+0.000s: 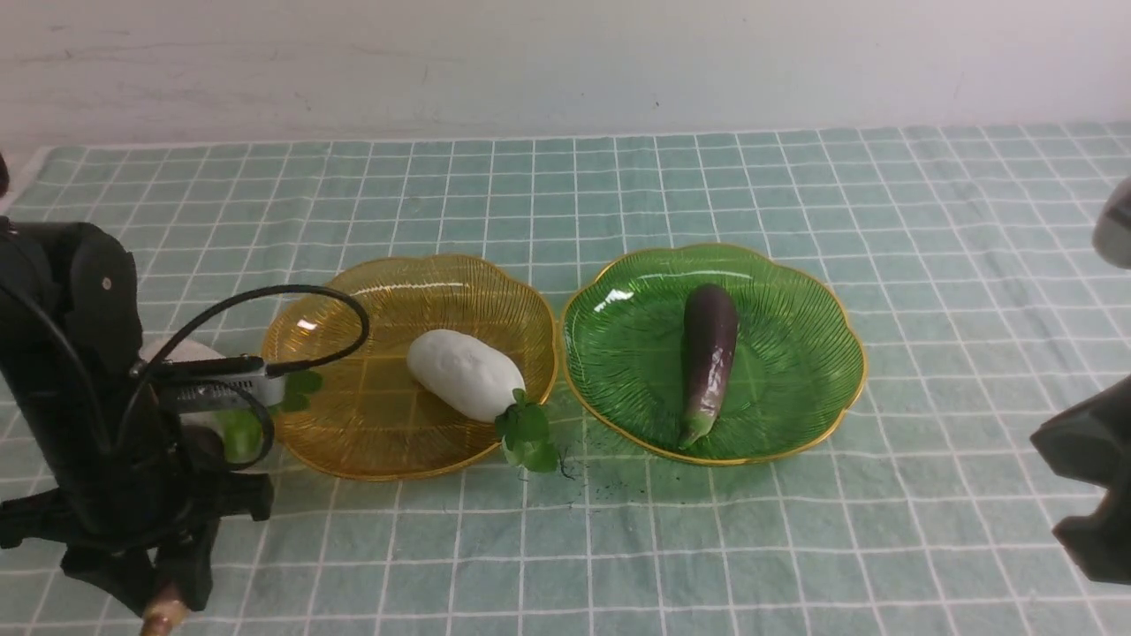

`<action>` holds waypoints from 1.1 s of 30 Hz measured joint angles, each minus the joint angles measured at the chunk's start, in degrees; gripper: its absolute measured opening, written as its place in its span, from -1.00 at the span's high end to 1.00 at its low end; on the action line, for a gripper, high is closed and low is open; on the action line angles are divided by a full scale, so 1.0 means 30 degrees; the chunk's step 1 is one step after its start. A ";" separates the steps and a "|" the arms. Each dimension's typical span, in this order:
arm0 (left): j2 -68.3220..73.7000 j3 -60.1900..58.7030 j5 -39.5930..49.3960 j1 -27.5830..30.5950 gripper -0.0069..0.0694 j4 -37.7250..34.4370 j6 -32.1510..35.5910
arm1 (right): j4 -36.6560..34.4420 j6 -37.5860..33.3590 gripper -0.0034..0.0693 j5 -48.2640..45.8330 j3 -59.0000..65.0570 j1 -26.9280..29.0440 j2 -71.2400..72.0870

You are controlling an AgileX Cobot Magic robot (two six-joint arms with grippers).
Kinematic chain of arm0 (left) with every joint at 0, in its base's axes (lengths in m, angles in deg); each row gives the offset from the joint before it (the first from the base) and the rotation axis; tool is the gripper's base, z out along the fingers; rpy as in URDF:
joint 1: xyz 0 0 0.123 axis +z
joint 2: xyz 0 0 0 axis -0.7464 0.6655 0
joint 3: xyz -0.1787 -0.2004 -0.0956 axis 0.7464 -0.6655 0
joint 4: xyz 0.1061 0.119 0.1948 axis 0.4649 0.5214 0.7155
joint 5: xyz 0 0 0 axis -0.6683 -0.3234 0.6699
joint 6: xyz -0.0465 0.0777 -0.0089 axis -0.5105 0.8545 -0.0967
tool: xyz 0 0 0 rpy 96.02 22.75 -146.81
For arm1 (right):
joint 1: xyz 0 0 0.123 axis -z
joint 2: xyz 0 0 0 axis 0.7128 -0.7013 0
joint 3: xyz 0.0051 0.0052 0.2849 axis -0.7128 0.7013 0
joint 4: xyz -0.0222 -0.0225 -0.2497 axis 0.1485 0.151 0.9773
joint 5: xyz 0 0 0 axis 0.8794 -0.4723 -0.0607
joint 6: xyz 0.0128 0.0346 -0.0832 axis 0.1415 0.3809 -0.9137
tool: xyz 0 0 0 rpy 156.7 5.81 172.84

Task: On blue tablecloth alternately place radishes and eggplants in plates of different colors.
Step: 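Place the eggplant on the green plate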

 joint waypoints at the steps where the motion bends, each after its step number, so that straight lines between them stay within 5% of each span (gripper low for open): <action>1: -0.0398 0.0000 0.0183 0.0000 0.25 0.0000 0.0000 | 0.0000 0.0000 0.95 0.0000 0.0000 0.0000 0.0000; 10: -0.3542 0.1012 0.0657 -0.0286 0.24 -0.3797 0.0652 | 0.0000 0.0000 0.95 0.0145 0.0000 0.0000 0.0000; 17: -0.2515 0.3836 0.0238 -0.3817 0.24 -0.7375 0.2380 | -0.0162 0.0000 0.95 0.0869 0.0000 0.0000 0.0000; 25: 0.4624 1.1547 -0.0962 -0.7618 0.24 -0.7817 0.1129 | -0.0522 0.0000 0.95 0.1035 0.0000 0.0000 0.0000; 33: 0.9729 1.6872 -0.1041 -0.8065 0.06 -0.7859 0.1037 | -0.0726 0.0000 0.95 0.1039 0.0000 0.0000 0.0000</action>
